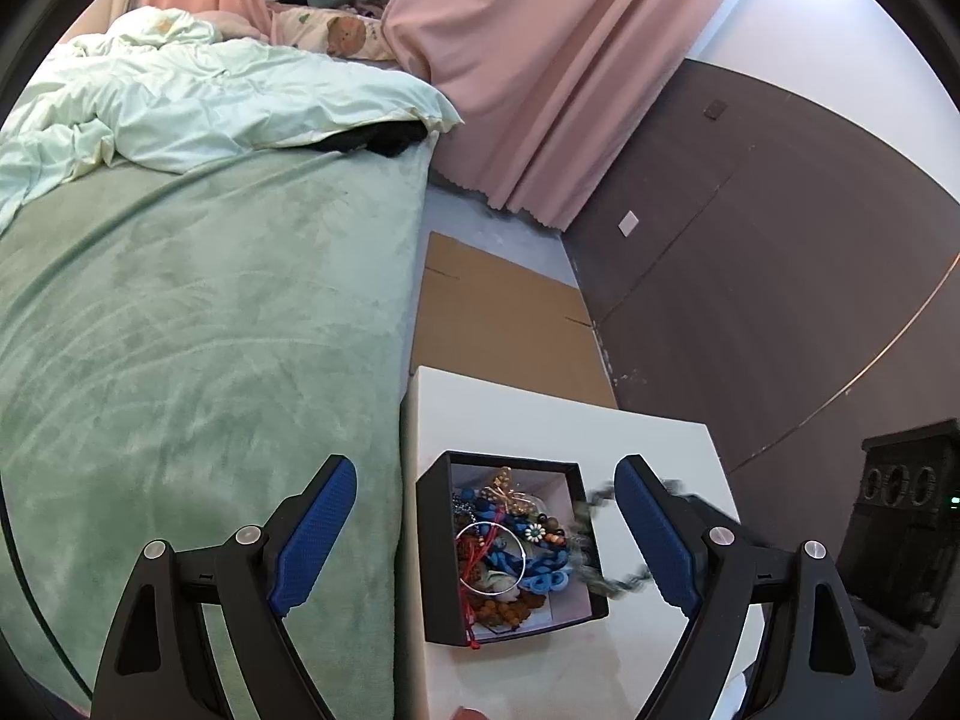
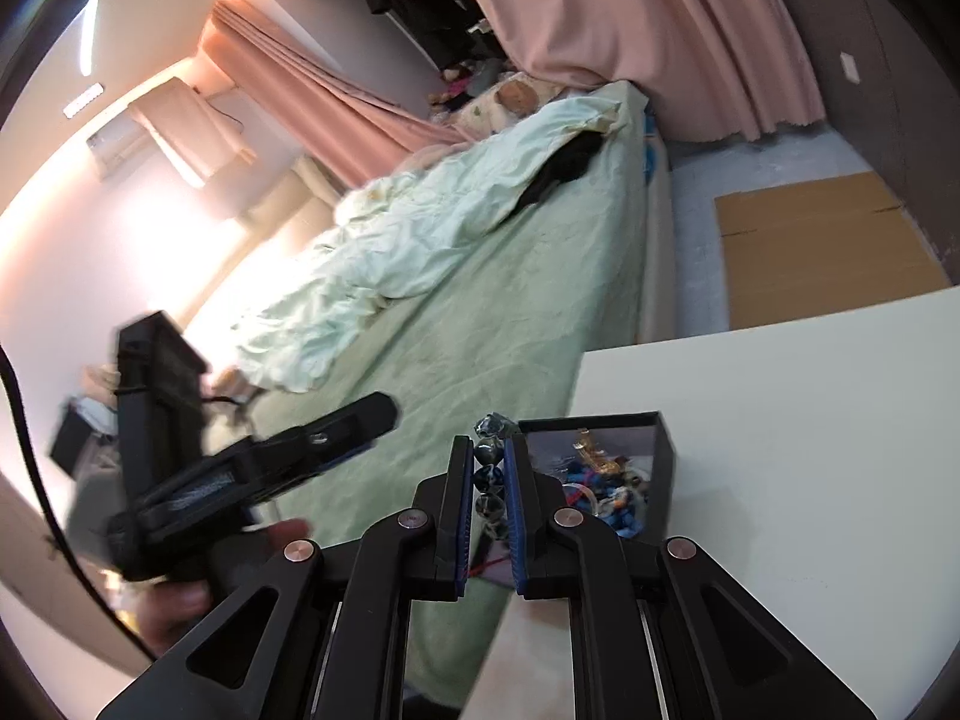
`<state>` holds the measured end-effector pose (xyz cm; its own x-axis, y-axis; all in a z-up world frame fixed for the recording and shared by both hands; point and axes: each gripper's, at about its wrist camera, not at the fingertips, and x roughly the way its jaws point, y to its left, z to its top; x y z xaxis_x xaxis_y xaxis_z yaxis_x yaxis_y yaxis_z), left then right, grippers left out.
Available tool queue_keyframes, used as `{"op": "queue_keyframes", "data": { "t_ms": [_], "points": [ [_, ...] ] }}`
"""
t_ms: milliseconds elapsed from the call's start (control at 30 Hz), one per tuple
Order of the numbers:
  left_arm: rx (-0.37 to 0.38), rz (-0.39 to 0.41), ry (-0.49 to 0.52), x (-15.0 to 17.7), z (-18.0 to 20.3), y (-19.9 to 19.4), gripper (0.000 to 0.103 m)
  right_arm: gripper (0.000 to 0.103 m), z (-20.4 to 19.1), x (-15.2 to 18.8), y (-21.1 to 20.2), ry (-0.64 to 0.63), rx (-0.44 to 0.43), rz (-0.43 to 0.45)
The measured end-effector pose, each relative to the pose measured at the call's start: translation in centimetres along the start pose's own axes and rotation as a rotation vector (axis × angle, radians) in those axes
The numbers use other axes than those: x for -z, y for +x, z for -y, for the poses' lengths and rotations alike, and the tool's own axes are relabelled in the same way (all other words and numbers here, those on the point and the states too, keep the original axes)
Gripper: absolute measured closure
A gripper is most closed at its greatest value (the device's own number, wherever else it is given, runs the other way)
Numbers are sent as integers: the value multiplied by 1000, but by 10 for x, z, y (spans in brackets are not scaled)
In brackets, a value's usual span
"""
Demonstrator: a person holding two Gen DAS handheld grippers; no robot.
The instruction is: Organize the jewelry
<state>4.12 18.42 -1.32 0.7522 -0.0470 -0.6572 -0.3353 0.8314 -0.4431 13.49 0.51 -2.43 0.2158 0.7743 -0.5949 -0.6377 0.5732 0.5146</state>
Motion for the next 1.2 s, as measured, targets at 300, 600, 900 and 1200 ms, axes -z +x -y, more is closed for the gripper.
{"op": "queue_keyframes", "data": {
  "t_ms": [300, 600, 900, 1200],
  "points": [
    [-3, -9, 71, 5, 15, -4, 15, 47, 24, 0, -19, 41, 99, -11],
    [-4, -27, 162, 22, 44, -9, 15, 30, 46, -2, -73, 85, 140, 50],
    [-7, -13, 226, 36, 64, -24, 15, 29, 45, 11, -98, 52, 205, 54],
    [-4, 37, 290, 57, 77, -39, 15, 13, 36, 22, -123, 26, 301, 99]
  ]
}}
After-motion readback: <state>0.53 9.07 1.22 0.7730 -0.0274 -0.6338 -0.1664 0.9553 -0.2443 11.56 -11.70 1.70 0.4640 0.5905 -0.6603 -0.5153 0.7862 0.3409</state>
